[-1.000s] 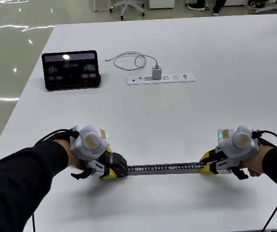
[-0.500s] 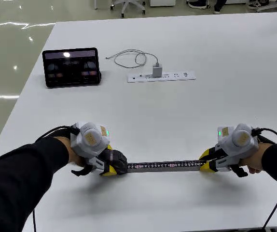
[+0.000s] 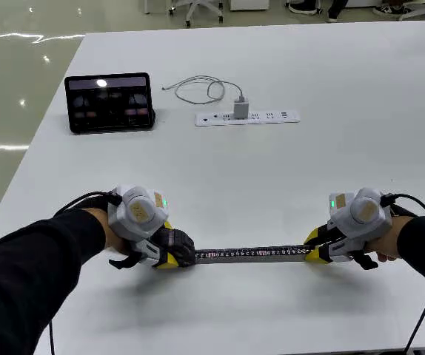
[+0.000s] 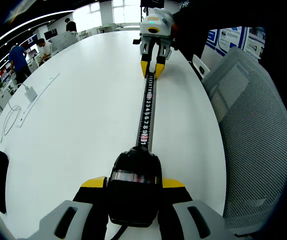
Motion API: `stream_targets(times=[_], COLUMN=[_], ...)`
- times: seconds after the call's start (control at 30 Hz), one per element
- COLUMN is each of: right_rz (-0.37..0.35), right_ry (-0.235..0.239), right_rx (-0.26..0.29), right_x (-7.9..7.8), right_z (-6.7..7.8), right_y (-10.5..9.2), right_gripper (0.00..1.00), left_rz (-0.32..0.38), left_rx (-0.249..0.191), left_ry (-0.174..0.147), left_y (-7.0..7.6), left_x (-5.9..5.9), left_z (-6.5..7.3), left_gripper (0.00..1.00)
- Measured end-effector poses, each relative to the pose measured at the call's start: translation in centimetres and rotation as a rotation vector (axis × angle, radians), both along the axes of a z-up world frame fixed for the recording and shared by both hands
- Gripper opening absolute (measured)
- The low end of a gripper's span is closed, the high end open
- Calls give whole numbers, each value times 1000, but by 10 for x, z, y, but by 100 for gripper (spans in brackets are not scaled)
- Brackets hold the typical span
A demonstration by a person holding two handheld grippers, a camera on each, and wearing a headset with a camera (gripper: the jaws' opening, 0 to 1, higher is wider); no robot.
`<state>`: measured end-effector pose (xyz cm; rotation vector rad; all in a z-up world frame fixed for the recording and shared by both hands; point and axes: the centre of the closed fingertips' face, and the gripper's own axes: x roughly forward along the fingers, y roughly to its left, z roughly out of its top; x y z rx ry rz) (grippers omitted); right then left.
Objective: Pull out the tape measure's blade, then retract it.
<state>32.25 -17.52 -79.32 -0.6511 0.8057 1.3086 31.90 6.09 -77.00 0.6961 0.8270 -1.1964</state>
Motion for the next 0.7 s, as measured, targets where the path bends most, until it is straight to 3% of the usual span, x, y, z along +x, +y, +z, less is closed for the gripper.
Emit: stream_targets(times=[0.5,0.7], right_rz=[-8,-40], right_ry=[-25,-31], right_rx=[-38,-49], right_x=[2,1], right_z=[0,-1], right_y=[2,0], right_gripper=[14,29], left_rz=[-6,-6], left_rx=[3,3], left_ry=[4,3], left_y=[0,0], left_x=[0,0], left_z=[0,0], left_gripper=[34,34])
